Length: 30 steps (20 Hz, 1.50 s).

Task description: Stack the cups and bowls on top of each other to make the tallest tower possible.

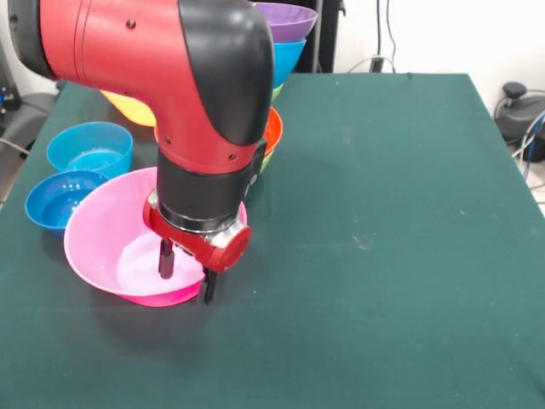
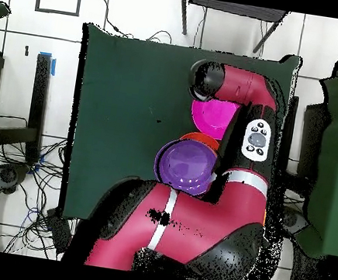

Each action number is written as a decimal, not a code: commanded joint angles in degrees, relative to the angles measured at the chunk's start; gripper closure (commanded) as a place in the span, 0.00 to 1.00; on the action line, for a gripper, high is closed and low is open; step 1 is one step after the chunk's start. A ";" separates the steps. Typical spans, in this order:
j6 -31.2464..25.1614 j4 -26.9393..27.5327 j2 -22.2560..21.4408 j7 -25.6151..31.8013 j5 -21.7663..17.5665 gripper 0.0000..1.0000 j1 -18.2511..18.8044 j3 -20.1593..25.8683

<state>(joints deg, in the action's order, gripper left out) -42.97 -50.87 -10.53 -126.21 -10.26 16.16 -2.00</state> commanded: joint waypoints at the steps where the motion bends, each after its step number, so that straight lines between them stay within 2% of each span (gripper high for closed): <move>1: 4.62 -8.99 4.06 14.37 -5.29 0.00 1.13 7.76; 16: 1.03 -3.61 7.50 15.21 -4.69 0.00 1.87 9.21; 17: 1.30 -3.33 7.62 16.25 -5.05 1.00 2.05 9.54; 30: -5.02 -0.11 6.83 19.07 -5.12 1.00 1.48 9.48</move>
<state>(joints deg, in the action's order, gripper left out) -42.98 -50.88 -8.10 -125.69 -10.26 17.38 0.39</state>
